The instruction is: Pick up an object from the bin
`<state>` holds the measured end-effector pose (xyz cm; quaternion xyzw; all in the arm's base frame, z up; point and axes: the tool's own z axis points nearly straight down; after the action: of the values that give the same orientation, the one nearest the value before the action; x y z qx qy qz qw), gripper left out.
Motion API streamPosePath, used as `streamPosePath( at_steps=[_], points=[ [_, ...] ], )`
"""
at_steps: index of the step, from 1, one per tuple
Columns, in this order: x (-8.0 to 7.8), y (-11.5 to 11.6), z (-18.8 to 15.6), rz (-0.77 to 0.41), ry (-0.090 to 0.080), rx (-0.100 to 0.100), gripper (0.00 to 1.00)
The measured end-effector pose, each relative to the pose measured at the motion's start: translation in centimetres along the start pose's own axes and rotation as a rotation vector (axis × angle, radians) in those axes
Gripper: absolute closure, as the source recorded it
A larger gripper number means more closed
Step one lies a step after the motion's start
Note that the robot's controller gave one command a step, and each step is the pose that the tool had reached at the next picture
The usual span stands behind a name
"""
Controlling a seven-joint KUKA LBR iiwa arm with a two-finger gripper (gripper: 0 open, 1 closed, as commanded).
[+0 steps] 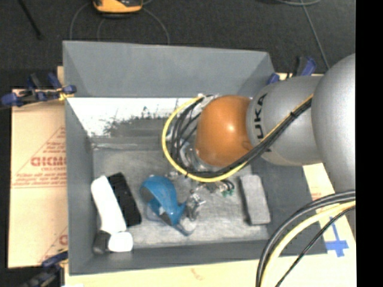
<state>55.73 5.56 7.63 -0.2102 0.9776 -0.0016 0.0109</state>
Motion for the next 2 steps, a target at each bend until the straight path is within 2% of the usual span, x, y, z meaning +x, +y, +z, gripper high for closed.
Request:
streamPosePath(
  at_steps=[1,2],
  points=[
    [-0.6,0.2,0.1,-0.077,0.007,-0.003,0.00],
    [-0.6,-1.4,-0.6,-0.259,0.007,-0.013,0.00]
  ],
)
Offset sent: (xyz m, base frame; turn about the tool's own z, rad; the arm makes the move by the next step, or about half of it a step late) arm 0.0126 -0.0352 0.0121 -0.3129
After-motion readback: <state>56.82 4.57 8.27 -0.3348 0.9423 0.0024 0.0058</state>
